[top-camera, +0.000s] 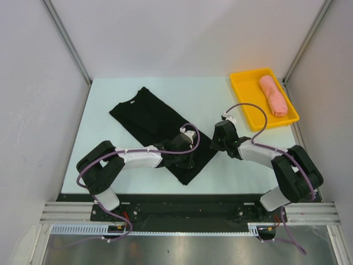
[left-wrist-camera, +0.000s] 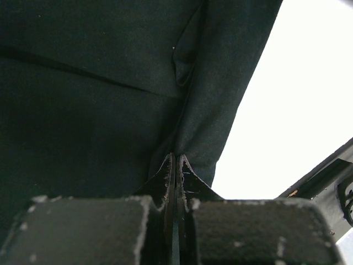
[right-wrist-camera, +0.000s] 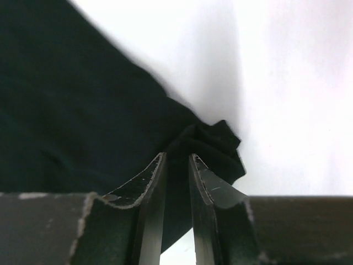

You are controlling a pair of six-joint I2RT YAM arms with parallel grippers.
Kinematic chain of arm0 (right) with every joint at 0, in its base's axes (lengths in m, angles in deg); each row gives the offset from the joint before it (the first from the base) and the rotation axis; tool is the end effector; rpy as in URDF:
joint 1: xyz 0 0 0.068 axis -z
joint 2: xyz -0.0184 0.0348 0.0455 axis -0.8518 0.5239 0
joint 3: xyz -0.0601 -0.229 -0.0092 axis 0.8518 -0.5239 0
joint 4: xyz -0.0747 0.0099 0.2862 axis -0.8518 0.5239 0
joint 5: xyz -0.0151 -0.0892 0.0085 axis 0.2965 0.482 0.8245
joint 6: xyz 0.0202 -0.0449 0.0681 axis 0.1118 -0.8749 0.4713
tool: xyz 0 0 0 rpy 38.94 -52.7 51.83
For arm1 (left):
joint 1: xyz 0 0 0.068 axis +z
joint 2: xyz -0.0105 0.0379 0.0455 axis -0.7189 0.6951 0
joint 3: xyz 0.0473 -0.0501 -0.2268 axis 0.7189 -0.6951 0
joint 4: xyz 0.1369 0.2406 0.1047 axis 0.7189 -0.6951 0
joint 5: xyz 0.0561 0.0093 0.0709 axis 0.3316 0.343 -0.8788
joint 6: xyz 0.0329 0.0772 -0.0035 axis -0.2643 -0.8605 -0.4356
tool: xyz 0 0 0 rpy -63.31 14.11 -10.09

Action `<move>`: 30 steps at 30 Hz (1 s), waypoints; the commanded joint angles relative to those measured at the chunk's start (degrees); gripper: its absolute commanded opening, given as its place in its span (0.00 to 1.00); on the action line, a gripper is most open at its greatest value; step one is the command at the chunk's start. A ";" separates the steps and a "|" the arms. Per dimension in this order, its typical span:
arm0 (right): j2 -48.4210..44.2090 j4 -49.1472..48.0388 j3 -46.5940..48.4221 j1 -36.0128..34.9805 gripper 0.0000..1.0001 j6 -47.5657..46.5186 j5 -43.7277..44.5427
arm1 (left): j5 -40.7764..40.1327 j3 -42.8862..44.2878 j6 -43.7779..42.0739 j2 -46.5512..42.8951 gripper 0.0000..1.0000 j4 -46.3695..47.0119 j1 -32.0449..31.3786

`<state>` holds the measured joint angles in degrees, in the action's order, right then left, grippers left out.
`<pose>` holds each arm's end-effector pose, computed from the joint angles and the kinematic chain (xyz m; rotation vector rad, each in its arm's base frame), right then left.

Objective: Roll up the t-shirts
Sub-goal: Roll the T-shirt to the center of the board.

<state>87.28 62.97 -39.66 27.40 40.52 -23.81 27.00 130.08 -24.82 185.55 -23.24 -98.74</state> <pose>0.3081 0.1707 0.0894 0.1825 2.3554 0.3773 0.2255 -0.3030 0.0641 0.3802 2.5662 -0.7091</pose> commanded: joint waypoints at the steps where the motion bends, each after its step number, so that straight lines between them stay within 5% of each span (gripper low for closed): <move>1: 5.30 -2.93 2.03 1.38 0.27 -0.50 0.92 | -1.51 -1.13 -1.55 -1.85 0.00 -0.78 -0.22; 5: 7.86 2.96 4.58 1.56 0.24 -0.33 3.03 | -1.60 -1.92 -2.60 -4.04 0.03 -0.69 -0.40; 8: 8.13 5.51 4.94 1.21 0.24 -0.15 3.73 | -2.47 -2.18 -2.87 -7.12 0.23 -1.30 -0.84; 11: 8.30 7.62 5.46 0.77 0.23 -0.06 4.79 | -3.96 -1.75 -3.57 -10.36 0.30 -3.32 -1.63; 18: 8.48 10.43 6.52 0.33 0.23 0.02 5.67 | -8.53 -2.53 -2.61 -15.82 0.32 -9.46 -6.81; 30: 8.83 11.75 8.19 -0.20 0.22 0.02 5.58 | -19.17 -3.50 2.05 -12.75 0.31 -16.95 -12.62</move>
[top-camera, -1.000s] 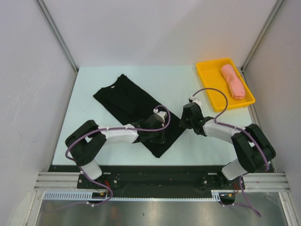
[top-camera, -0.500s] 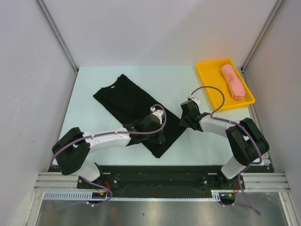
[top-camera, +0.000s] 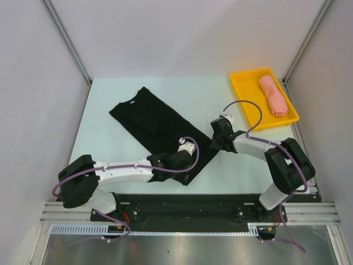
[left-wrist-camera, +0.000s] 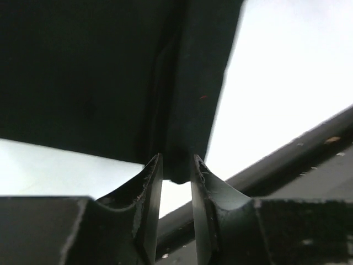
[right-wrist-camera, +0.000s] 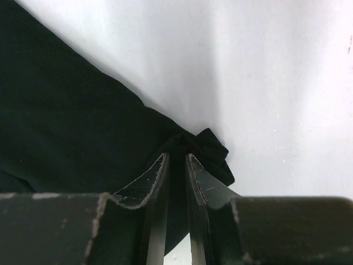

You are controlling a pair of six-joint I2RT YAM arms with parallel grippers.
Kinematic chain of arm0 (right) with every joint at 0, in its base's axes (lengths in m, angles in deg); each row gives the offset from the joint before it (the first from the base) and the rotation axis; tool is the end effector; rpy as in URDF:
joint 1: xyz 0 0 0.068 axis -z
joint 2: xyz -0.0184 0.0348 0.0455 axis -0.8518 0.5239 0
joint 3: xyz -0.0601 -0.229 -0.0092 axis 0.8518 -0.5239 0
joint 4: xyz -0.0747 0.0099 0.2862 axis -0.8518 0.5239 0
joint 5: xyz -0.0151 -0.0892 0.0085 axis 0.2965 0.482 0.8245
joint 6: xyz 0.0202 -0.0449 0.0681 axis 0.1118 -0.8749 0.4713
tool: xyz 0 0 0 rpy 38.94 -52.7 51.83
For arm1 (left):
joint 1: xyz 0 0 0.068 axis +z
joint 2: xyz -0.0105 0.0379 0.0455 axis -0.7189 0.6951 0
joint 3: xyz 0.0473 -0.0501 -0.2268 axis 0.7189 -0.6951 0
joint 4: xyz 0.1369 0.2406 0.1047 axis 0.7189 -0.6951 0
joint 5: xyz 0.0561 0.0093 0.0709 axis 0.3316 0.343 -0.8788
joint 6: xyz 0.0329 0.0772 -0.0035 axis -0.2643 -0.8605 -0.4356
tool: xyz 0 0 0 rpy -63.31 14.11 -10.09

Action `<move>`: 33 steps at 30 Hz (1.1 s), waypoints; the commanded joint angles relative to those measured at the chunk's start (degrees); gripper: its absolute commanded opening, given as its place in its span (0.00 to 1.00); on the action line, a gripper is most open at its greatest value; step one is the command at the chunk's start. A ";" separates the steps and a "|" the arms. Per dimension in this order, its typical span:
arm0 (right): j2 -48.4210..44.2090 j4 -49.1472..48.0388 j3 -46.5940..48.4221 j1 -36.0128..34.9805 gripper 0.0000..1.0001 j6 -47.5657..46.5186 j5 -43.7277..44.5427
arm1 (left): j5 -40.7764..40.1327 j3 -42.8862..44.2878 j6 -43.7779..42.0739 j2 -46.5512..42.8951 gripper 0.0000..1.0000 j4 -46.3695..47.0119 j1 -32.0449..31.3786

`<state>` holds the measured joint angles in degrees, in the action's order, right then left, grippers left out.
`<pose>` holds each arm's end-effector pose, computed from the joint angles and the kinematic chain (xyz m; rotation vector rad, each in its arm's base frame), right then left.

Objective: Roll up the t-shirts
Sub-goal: Roll the T-shirt to the center of the board.

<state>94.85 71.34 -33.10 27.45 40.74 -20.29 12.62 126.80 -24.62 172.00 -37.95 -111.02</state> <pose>0.3179 0.1710 0.0707 0.2031 2.4764 0.2062 0.1563 -0.3015 0.1029 0.5379 2.5073 -0.4742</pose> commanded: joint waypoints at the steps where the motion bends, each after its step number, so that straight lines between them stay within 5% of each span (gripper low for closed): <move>1: 1.18 3.38 1.63 -0.33 0.22 -0.19 2.06 | -4.97 -0.14 1.59 1.50 0.30 -2.07 -0.33; 12: -1.45 4.52 1.72 0.11 0.25 -0.28 2.06 | -6.90 0.39 1.07 6.51 0.01 -2.33 -0.25; 21: -12.96 5.93 -0.39 3.80 0.63 -0.81 -0.57 | -6.73 1.01 0.71 7.74 0.00 -2.51 -0.33; 26: -15.52 2.68 -5.13 6.00 0.63 0.68 -6.37 | -6.55 1.09 0.63 7.83 0.01 -2.24 -0.25; 33: -16.39 -8.11 -14.53 8.98 0.80 4.63 -14.79 | -6.47 1.71 0.19 7.75 0.00 -2.59 -0.25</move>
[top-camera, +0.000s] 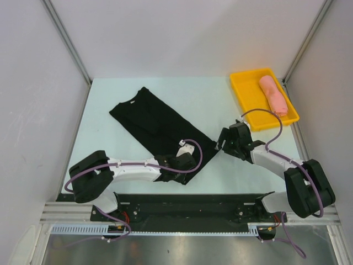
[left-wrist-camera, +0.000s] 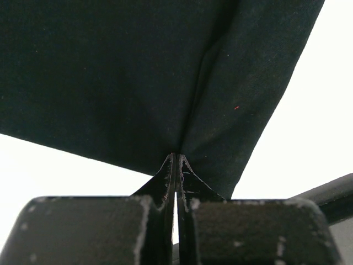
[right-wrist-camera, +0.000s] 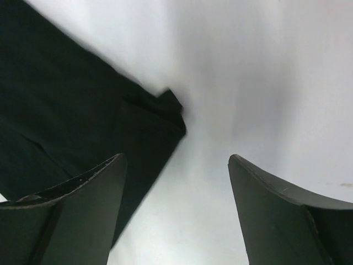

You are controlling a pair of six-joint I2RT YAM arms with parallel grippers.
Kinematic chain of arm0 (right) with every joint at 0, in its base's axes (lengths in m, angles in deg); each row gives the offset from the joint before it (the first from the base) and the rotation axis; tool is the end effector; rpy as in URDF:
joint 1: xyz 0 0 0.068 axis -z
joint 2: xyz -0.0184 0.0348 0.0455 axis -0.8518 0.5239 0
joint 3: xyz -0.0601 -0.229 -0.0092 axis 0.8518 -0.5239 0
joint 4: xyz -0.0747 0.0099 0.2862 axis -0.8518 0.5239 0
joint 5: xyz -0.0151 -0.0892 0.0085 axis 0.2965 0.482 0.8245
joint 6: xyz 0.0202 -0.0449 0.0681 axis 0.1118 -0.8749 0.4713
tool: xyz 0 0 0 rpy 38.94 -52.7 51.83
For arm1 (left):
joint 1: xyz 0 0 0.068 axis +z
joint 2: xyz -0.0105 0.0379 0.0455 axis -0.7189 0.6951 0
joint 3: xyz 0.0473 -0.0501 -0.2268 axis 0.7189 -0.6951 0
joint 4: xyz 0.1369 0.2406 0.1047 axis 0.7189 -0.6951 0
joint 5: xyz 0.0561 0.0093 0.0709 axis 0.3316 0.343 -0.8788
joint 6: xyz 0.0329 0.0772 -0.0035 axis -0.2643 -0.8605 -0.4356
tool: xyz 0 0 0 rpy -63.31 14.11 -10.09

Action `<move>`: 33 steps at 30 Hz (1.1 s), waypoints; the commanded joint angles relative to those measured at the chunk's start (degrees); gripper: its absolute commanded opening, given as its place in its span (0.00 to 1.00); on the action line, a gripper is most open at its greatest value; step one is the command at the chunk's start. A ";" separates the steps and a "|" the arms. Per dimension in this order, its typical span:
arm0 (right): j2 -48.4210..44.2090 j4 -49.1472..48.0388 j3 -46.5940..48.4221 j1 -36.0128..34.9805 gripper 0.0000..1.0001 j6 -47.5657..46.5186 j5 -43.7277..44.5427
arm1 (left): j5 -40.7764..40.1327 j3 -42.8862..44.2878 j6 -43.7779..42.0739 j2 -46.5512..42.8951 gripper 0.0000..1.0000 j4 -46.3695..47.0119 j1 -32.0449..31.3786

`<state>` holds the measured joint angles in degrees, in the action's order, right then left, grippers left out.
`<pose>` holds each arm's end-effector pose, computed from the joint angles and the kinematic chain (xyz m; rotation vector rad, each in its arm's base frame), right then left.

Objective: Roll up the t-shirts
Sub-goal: Roll the T-shirt to the center of the board.

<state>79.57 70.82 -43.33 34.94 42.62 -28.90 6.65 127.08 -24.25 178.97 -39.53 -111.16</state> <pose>0.3006 0.1240 0.0951 0.3440 2.4216 0.3898 0.1595 -0.2926 0.0656 0.5288 2.5511 -0.2405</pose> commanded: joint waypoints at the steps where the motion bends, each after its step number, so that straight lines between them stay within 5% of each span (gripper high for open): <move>1: -1.21 -11.44 -5.27 1.75 0.81 3.80 -6.73 | -0.50 1.51 -0.36 0.68 0.00 -1.19 -0.11; 9: 4.58 -24.29 -9.23 1.84 0.81 8.03 -9.28 | -0.50 1.69 -0.71 0.68 0.00 -1.28 -0.03; 15: 9.07 -25.10 -9.23 1.84 0.73 10.14 -7.44 | -0.06 2.04 -1.59 0.42 0.01 -1.28 0.06; 20: 11.36 -21.08 -7.66 1.49 0.52 10.41 -4.98 | 0.03 2.39 -2.91 -0.28 0.01 -0.93 -0.03; 25: 10.23 -13.51 -5.02 0.52 0.14 10.23 0.72 | 0.20 2.13 -4.93 -1.77 0.05 0.03 0.06; 28: 8.82 -7.54 -4.14 0.26 0.00 10.67 3.36 | 0.29 2.30 -6.25 -3.18 0.10 0.47 -0.03; 33: 7.50 -0.40 -1.76 -0.35 0.00 11.11 5.83 | -1.28 5.11 -8.62 -5.11 0.21 -1.80 -0.29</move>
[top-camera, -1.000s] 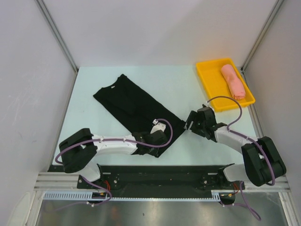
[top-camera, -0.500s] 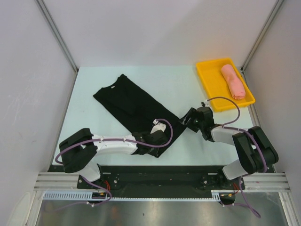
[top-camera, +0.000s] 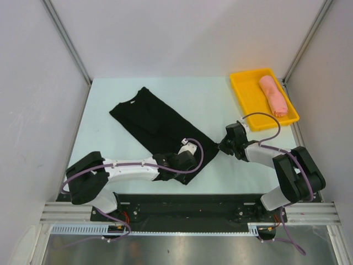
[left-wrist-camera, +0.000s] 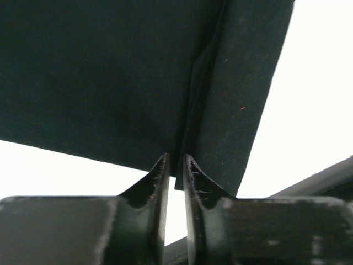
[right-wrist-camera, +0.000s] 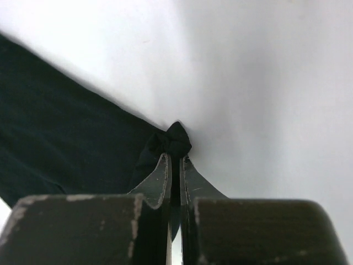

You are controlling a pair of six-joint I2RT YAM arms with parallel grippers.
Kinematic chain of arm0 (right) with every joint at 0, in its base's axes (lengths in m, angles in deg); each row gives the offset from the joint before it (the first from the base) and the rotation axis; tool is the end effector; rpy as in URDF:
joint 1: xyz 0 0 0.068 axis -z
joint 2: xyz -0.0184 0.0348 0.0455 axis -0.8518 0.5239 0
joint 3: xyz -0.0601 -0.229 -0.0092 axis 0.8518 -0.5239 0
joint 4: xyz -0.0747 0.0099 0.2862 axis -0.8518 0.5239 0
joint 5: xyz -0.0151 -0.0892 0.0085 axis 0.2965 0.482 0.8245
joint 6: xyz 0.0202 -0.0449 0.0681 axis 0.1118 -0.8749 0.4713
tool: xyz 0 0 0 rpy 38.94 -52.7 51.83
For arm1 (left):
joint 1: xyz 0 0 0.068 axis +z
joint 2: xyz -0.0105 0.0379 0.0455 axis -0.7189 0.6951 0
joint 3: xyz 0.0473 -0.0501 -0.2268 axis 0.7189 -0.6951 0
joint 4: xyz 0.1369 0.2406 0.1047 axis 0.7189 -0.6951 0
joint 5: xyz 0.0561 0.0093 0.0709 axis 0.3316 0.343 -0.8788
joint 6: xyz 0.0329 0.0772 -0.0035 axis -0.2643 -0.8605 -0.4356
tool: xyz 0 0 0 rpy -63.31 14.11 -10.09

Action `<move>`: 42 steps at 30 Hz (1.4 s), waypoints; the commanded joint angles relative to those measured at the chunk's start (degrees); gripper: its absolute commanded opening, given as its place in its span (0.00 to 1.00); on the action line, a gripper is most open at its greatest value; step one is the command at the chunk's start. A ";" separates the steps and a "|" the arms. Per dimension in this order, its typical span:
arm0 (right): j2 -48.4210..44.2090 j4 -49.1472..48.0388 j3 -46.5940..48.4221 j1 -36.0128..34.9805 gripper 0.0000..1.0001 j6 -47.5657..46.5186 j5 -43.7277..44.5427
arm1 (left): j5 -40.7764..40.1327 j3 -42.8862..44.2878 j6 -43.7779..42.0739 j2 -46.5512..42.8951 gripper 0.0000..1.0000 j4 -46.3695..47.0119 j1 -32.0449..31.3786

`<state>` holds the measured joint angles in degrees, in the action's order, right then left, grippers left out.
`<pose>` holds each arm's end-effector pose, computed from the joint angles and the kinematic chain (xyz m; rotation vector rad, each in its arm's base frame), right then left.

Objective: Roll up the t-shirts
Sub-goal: Roll the T-shirt to the center of the board.

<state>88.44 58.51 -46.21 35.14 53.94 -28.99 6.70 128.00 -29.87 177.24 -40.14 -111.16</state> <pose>0.3047 0.1247 0.0515 0.5877 2.3854 0.4826 0.1612 -0.2965 0.0795 0.6387 2.4946 -0.2406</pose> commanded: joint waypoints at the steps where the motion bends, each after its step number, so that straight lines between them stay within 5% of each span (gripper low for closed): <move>1: -1.64 12.08 1.12 -0.73 0.00 -0.30 6.79 | -1.94 4.81 -3.18 -4.09 0.26 -1.63 -0.46; 9: -1.82 14.36 3.23 -1.52 0.00 -0.74 7.07 | -7.39 10.34 -4.59 -5.94 0.45 -4.89 -5.03; 16: -0.94 14.63 3.41 -1.61 0.00 -0.48 6.89 | -8.19 12.02 -3.63 0.29 0.43 -3.31 -11.62; 42: -0.85 15.16 3.76 -1.08 0.00 -0.83 6.19 | -12.41 11.32 -1.16 10.76 0.50 -5.15 -11.80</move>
<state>87.13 68.70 -43.09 33.65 54.10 -24.90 -3.21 138.23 -32.08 187.69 -43.15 -123.05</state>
